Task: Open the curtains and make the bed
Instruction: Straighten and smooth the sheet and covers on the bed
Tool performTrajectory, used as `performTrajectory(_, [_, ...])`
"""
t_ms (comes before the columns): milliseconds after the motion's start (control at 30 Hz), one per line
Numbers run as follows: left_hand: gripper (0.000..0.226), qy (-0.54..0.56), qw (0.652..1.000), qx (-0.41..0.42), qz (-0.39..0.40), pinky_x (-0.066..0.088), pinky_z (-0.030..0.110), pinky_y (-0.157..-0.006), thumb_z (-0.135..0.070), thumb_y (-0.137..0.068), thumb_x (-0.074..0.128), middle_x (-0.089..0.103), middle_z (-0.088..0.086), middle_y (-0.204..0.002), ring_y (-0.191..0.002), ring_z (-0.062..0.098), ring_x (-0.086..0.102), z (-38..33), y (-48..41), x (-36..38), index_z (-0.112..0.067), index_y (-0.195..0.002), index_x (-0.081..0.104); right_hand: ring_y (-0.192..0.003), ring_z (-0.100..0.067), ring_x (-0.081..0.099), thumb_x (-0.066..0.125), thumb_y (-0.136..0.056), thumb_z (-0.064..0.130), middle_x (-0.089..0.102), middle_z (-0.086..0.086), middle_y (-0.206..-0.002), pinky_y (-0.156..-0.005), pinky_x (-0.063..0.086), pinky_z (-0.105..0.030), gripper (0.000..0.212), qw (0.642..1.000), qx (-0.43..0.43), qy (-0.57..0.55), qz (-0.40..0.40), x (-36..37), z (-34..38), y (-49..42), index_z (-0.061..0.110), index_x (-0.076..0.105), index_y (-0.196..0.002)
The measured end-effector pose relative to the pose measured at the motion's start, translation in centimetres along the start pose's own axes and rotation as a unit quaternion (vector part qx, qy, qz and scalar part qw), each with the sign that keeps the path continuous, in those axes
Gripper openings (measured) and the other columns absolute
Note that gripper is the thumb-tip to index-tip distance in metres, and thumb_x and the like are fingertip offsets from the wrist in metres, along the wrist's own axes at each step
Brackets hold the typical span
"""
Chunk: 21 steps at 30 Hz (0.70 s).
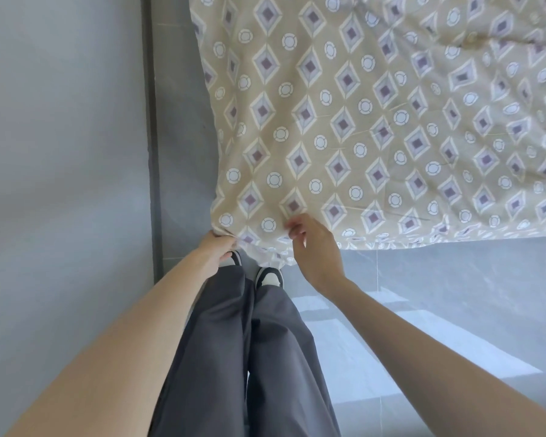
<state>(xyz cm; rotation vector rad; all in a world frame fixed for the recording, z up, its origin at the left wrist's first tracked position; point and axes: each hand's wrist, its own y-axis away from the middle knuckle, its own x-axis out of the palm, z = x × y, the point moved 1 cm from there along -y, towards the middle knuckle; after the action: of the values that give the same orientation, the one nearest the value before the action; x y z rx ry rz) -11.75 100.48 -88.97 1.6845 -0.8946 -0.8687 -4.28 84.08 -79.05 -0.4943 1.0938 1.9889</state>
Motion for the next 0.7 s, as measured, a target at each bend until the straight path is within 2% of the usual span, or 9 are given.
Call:
performTrajectory(67, [0.038,-0.035,0.999,0.007,0.009,0.046,0.023,-0.076,-0.021,-0.087,0.063,0.056,0.004,-0.098,-0.078,0.014,0.051,0.3,0.2,0.1,-0.007,-0.121,0.057,-0.092,-0.016,0.056,0.04,-0.089,0.003,0.061,0.007,-0.095,-0.076,0.05,-0.035,0.029,1.0,-0.014,0.007,0.001,-0.1,-0.1,0.0,0.02,0.06,-0.102])
performTrajectory(133, [0.039,-0.117,0.992,0.049,0.022,0.044,0.027,-0.08,-0.03,-0.088,0.062,0.057,0.006,-0.101,-0.087,0.019,0.053,0.6,1.2,-0.6,-0.008,-0.119,0.057,-0.091,-0.016,0.055,0.04,-0.087,0.0,0.06,0.006,-0.094,-0.075,0.05,-0.036,0.03,1.0,-0.022,0.019,0.0,0.0,-0.2,0.2,0.019,0.059,-0.102])
performTrajectory(200, [0.041,-0.307,0.942,0.133,0.037,0.043,0.031,-0.082,-0.037,-0.093,0.055,0.061,0.009,-0.105,-0.097,0.026,0.058,1.0,2.9,-2.2,-0.005,-0.118,0.056,-0.095,-0.019,0.052,0.042,-0.085,-0.002,0.06,0.004,-0.096,-0.076,0.049,-0.038,0.03,0.998,-0.026,0.048,-0.004,0.1,-0.1,0.4,0.016,0.058,-0.103])
performTrajectory(300, [0.029,-0.483,0.847,0.21,-0.066,0.049,0.037,-0.077,-0.035,-0.099,0.041,0.058,0.004,-0.087,-0.082,0.028,0.06,1.8,4.5,-6.1,-0.009,-0.102,0.054,-0.104,-0.025,0.048,0.046,-0.082,-0.005,0.057,-0.001,-0.109,-0.084,0.044,-0.039,0.034,0.991,-0.053,0.116,-0.048,0.3,0.5,1.1,0.014,0.058,-0.107])
performTrajectory(400, [0.024,-0.419,0.889,0.151,-0.108,0.053,0.036,-0.076,-0.031,-0.1,0.036,0.065,0.006,-0.091,-0.072,0.024,0.067,2.8,4.3,-9.3,-0.015,-0.11,0.052,-0.122,-0.026,0.034,0.047,-0.079,-0.007,0.041,0.0,-0.136,-0.095,0.039,-0.04,0.048,0.985,-0.05,0.15,-0.061,0.2,0.3,1.6,0.021,0.055,-0.117])
performTrajectory(467, [0.028,-0.375,0.91,0.116,-0.136,0.052,0.04,-0.083,-0.03,-0.097,0.04,0.065,0.012,-0.103,-0.086,0.032,0.066,2.7,3.9,-9.6,-0.013,-0.118,0.047,-0.127,-0.029,0.028,0.047,-0.078,-0.008,0.032,-0.001,-0.144,-0.092,0.043,-0.041,0.055,0.985,-0.047,0.157,-0.046,0.0,-0.2,1.2,0.023,0.052,-0.123])
performTrajectory(600, [0.079,-0.219,0.959,0.079,-0.16,0.044,0.047,-0.097,-0.024,-0.082,0.066,0.033,0.019,-0.136,-0.119,0.039,0.044,2.1,4.3,-6.5,-0.019,-0.144,0.017,-0.121,-0.029,0.032,0.048,-0.075,-0.01,0.033,-0.001,-0.14,-0.083,0.047,-0.043,0.057,0.978,-0.034,0.198,-0.053,0.3,-0.3,0.7,0.025,0.051,-0.119])
performTrajectory(633, [0.08,-0.195,0.959,0.1,-0.179,0.042,0.047,-0.099,-0.02,-0.082,0.066,0.028,0.018,-0.139,-0.122,0.038,0.041,1.8,5.1,-5.5,-0.016,-0.144,0.017,-0.12,-0.028,0.033,0.049,-0.075,-0.009,0.035,-0.002,-0.137,-0.085,0.045,-0.043,0.054,0.977,-0.02,0.2,-0.073,0.4,-0.2,0.7,0.024,0.052,-0.117])
performTrajectory(700, [0.05,-0.161,0.956,0.155,-0.19,0.043,0.042,-0.095,-0.013,-0.087,0.06,0.035,0.017,-0.134,-0.116,0.033,0.045,1.2,6.1,-3.8,-0.007,-0.13,0.036,-0.116,-0.028,0.036,0.05,-0.076,-0.007,0.04,-0.003,-0.131,-0.085,0.043,-0.041,0.047,0.975,0.002,0.193,-0.111,0.6,-0.1,1.0,0.021,0.054,-0.114])
